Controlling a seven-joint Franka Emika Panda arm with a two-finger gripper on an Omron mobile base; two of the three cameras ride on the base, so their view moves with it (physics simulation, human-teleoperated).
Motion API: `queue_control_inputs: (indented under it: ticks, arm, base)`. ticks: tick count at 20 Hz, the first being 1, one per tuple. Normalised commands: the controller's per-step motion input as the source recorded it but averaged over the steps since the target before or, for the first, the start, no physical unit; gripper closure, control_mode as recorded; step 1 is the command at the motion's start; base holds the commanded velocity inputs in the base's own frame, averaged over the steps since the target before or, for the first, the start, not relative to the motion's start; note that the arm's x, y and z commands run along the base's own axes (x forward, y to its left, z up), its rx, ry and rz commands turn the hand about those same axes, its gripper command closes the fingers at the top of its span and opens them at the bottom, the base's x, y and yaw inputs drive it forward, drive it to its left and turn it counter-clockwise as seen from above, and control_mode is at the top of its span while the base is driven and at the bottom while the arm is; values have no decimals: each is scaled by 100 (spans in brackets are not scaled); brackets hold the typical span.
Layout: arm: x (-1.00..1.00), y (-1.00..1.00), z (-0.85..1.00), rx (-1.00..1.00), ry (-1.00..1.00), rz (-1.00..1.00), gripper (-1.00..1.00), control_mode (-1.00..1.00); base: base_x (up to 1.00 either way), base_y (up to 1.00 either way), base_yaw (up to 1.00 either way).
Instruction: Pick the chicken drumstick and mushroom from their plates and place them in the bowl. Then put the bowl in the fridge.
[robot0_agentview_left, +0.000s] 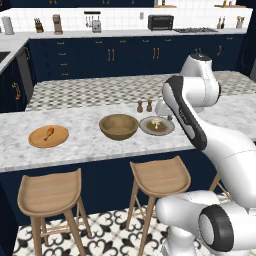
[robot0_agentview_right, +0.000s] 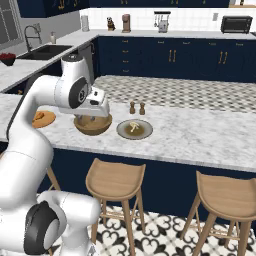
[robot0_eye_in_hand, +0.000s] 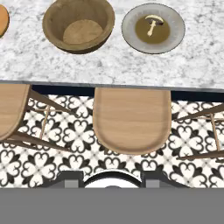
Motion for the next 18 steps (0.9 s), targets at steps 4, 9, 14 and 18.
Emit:
queue_control_inputs:
  ticks: [4,9,14,18]
  arm:
    - [22,1,-1,0,2,-4,-100,-100]
    - [69,-29,-65,-3,0,-22,-100,-100]
    - [77,-31,-46,0,2,-23,-100,-100]
    - [28,-44,-2,9,1,-6,-100,-100]
  base:
    - [0,0,0]
    - [0,0,0]
    - [0,0,0]
    - [0,0,0]
